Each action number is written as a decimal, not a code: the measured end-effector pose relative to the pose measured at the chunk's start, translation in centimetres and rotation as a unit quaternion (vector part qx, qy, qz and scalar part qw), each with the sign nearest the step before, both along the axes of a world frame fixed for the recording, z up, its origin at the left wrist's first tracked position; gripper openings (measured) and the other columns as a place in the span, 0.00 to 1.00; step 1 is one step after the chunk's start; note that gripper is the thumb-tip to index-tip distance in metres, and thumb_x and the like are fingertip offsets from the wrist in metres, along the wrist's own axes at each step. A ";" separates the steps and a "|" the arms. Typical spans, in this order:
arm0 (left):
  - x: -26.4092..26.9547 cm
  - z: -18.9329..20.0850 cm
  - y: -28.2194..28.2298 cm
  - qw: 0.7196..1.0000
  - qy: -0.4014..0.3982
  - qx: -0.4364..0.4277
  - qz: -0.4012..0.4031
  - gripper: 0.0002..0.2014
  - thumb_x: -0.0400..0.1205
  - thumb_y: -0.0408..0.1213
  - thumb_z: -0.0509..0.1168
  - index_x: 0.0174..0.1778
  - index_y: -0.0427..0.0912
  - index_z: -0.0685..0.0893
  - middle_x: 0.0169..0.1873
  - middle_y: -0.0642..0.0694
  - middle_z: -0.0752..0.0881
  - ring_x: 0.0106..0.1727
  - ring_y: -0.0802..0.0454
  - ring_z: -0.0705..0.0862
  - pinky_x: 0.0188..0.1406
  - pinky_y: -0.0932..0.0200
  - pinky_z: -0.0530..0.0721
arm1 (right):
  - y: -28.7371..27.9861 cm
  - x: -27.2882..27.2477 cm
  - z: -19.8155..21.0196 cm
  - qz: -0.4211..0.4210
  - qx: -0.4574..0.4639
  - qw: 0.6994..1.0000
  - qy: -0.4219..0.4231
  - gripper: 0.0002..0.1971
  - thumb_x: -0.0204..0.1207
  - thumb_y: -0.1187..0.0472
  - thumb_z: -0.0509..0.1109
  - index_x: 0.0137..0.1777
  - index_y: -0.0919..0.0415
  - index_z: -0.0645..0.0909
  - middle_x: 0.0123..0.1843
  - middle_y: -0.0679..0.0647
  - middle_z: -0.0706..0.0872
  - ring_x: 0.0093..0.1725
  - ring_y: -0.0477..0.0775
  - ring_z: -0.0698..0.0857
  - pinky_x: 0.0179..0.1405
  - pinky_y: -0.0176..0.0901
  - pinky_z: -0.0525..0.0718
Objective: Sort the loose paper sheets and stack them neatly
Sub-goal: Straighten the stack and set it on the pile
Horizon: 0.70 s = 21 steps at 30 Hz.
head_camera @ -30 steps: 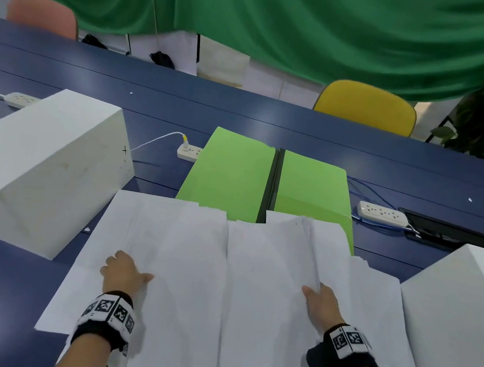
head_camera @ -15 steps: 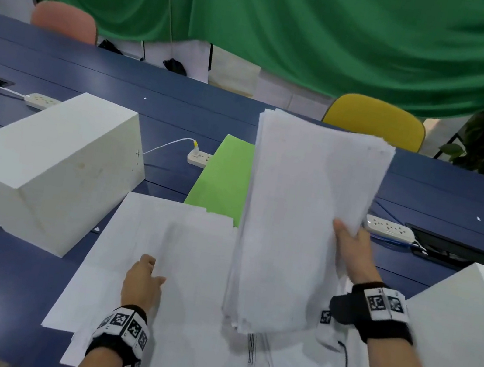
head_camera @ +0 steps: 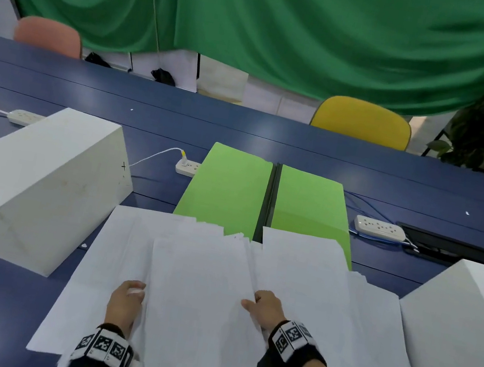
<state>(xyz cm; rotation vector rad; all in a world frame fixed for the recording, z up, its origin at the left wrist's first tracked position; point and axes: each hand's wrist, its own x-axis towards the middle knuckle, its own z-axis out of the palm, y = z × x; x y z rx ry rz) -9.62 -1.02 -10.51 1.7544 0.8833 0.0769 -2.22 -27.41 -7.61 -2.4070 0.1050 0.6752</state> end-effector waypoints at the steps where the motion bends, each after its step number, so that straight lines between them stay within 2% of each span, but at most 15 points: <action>1: 0.0 0.1 -0.2 1.000 0.003 0.009 -0.001 0.09 0.78 0.21 0.60 0.51 0.29 0.82 0.47 0.32 0.85 0.49 0.40 0.81 0.50 0.55 0.75 | -0.1 0.0 0.0 0.004 -0.006 1.000 -0.003 0.24 0.77 0.55 0.68 0.26 0.56 0.58 0.27 0.48 0.65 0.26 0.43 0.66 0.22 0.33 0.59; 3: 0.2 0.2 -0.5 0.999 0.013 0.042 -0.002 0.09 0.79 0.22 0.60 0.50 0.29 0.84 0.47 0.31 0.87 0.51 0.37 0.83 0.52 0.53 0.78 | -0.1 0.0 0.0 0.007 -0.014 1.000 -0.005 0.24 0.78 0.55 0.68 0.26 0.56 0.58 0.27 0.47 0.64 0.26 0.43 0.64 0.22 0.33 0.59; 6: 0.4 0.4 -1.0 0.997 0.021 0.068 -0.004 0.10 0.79 0.22 0.61 0.53 0.24 0.84 0.51 0.27 0.86 0.56 0.33 0.82 0.59 0.50 0.77 | 0.0 -0.2 0.3 0.008 -0.014 1.000 -0.002 0.24 0.78 0.55 0.67 0.27 0.57 0.57 0.26 0.48 0.63 0.26 0.44 0.64 0.22 0.34 0.58; 11: 0.1 0.7 -1.2 0.994 0.017 0.104 -0.005 0.09 0.79 0.22 0.63 0.51 0.21 0.84 0.50 0.25 0.86 0.56 0.31 0.82 0.61 0.49 0.76 | 0.0 -0.4 0.4 0.002 -0.016 1.000 0.002 0.24 0.78 0.56 0.66 0.27 0.57 0.57 0.26 0.49 0.63 0.25 0.45 0.65 0.23 0.36 0.59; 14: -0.1 1.0 -1.5 0.992 0.026 0.126 -0.015 0.10 0.78 0.21 0.62 0.53 0.19 0.82 0.51 0.24 0.85 0.56 0.30 0.81 0.61 0.49 0.75 | 0.0 -0.5 0.5 0.000 -0.018 1.000 0.003 0.23 0.78 0.55 0.66 0.27 0.56 0.58 0.27 0.48 0.65 0.27 0.45 0.67 0.23 0.34 0.60; 17: 0.0 1.1 -1.8 0.989 0.034 0.139 -0.031 0.13 0.78 0.21 0.63 0.58 0.19 0.79 0.52 0.24 0.83 0.57 0.31 0.81 0.59 0.49 0.75 | 0.0 -0.6 0.5 -0.001 -0.022 1.000 -0.001 0.23 0.78 0.55 0.66 0.27 0.56 0.59 0.27 0.47 0.66 0.32 0.51 0.71 0.26 0.37 0.63; 21: 0.4 0.9 -2.0 0.981 0.049 0.179 -0.056 0.11 0.79 0.19 0.58 0.53 0.23 0.83 0.50 0.24 0.82 0.50 0.31 0.82 0.53 0.47 0.81 | 0.0 -0.7 0.4 -0.006 -0.014 1.000 -0.004 0.23 0.78 0.55 0.66 0.26 0.55 0.59 0.27 0.47 0.66 0.27 0.44 0.66 0.25 0.34 0.61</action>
